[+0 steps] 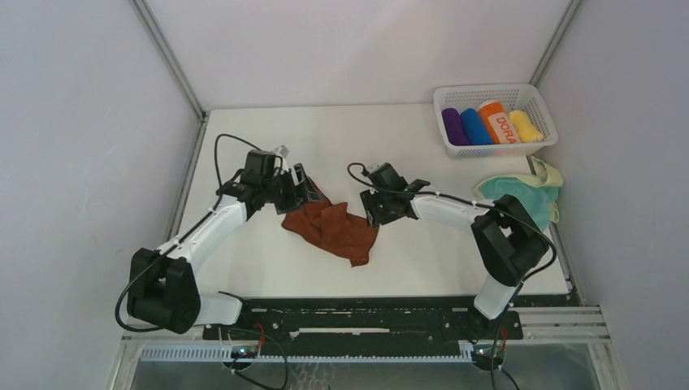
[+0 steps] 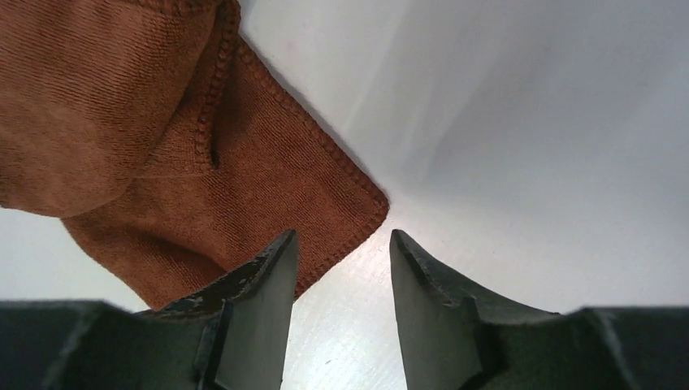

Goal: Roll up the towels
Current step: Flatten out the towel at the center of the board.

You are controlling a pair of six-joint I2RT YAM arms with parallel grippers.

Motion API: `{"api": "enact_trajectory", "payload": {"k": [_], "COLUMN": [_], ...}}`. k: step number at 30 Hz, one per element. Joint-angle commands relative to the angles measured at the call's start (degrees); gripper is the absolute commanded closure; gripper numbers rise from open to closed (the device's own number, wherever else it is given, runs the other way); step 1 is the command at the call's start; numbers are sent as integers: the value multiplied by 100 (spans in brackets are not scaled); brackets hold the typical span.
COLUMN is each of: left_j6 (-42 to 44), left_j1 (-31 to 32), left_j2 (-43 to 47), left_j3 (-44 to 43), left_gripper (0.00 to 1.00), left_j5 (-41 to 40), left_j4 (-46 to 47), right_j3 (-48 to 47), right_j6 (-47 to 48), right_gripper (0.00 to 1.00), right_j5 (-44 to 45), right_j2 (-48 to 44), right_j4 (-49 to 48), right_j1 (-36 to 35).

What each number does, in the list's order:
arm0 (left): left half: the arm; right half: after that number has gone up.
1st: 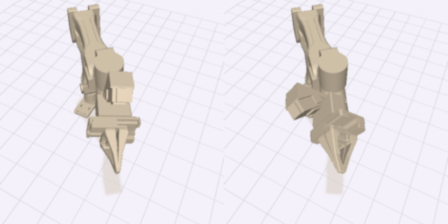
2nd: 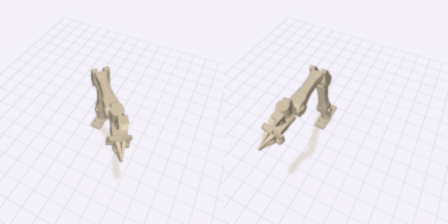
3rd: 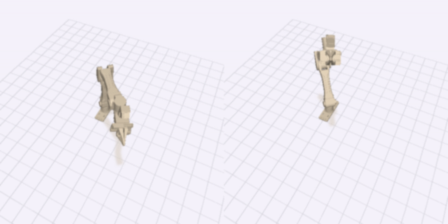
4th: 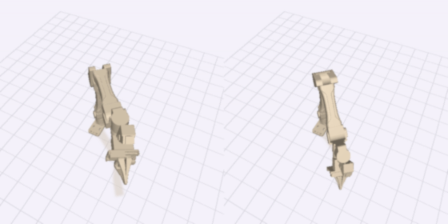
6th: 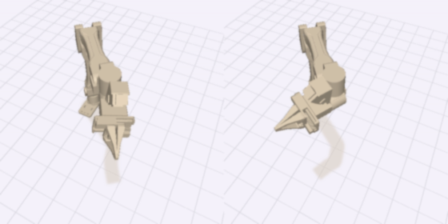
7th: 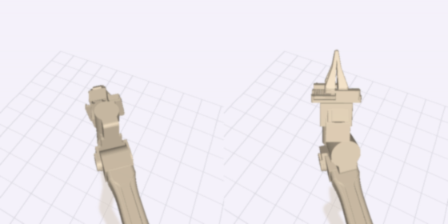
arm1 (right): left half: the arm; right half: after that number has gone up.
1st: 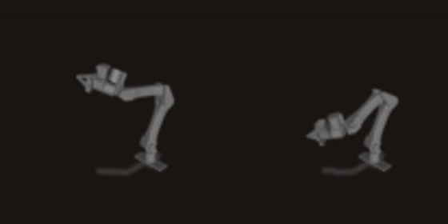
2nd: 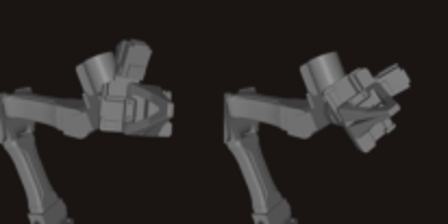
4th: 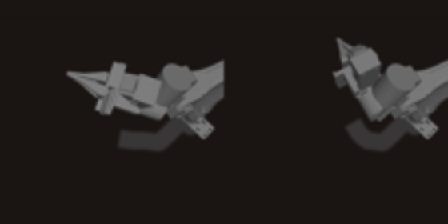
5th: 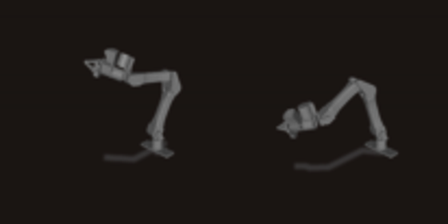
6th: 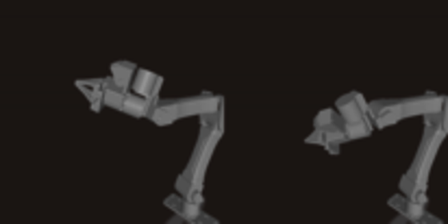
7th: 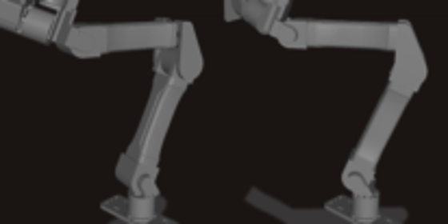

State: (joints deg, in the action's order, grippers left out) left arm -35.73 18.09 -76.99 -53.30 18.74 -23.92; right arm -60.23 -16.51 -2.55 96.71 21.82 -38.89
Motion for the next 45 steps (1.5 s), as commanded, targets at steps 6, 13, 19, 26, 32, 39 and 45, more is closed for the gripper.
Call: {"api": "enact_trajectory", "payload": {"k": [6, 13, 19, 26, 32, 39, 45], "left_j6": [309, 245, 234, 92, 59, 24, -37], "left_j1": [-105, -104, -106, -87, -61, 63, 256], "left_j2": [439, 537, 592, 512, 418, 192, -266], "left_j3": [306, 428, 515, 540, 554, 489, 163], "left_gripper": [23, 23, 23, 24, 25, 26, 33], "left_j5": [78, 184, 176, 278, 262, 203, 106], "left_j4": [50, 158, 205, 363, 406, 398, 368], "right_j3": [-819, -1017, -1207, -1203, -1171, -844, -676], "right_j6": [-96, -214, -204, -182, -104, -39, -13], "right_gripper": [59, 62, 63, 67, 79, 100, 100], "right_j5": [785, 1075, 1099, 1026, 839, 805, 873], "right_j2": [621, 941, 1109, 1351, 1527, 1269, 1095], "right_j4": [824, 1039, 1106, 1275, 1368, 1061, 922], "right_j1": [-340, -400, -417, -443, -452, -470, -479]}}
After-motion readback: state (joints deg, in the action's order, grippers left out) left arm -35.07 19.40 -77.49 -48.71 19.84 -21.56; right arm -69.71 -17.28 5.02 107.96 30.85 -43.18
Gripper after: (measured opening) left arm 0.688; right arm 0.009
